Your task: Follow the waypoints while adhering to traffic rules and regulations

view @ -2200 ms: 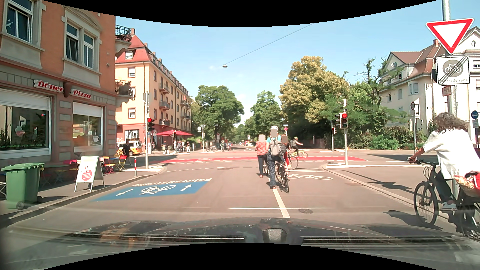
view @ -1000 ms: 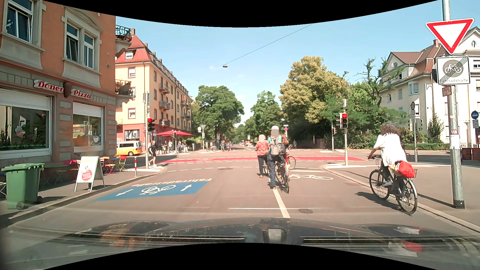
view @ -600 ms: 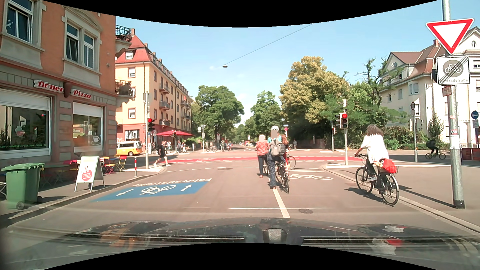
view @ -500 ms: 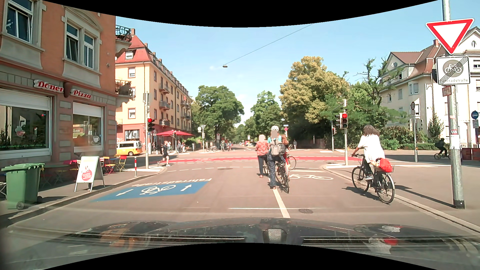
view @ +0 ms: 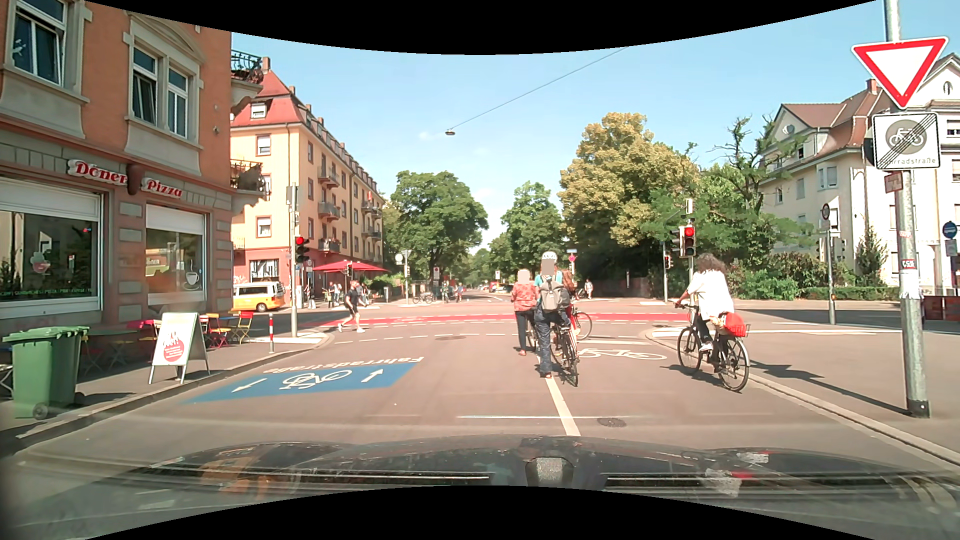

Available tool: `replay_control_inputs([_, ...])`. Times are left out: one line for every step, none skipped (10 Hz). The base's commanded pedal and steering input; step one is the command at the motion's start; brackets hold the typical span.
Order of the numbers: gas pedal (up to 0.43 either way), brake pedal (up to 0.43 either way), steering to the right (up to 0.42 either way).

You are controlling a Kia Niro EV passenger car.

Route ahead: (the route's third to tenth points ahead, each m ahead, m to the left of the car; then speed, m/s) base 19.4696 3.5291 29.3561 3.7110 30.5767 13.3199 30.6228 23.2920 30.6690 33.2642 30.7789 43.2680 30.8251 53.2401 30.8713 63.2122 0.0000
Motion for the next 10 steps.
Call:
replay_control_inputs([0.0, 0.287, 0.007])
replay_control_inputs([0.0, 0.287, 0.007])
replay_control_inputs([0.0, 0.287, 0.007])
replay_control_inputs([0.0, 0.287, 0.007])
replay_control_inputs([0.0, 0.287, 0.007])
replay_control_inputs([0.0, 0.287, 0.007])
replay_control_inputs([0.0, 0.287, 0.007])
replay_control_inputs([0.0, 0.287, 0.007])
replay_control_inputs([0.0, 0.287, 0.007])
replay_control_inputs([0.0, 0.287, 0.007])
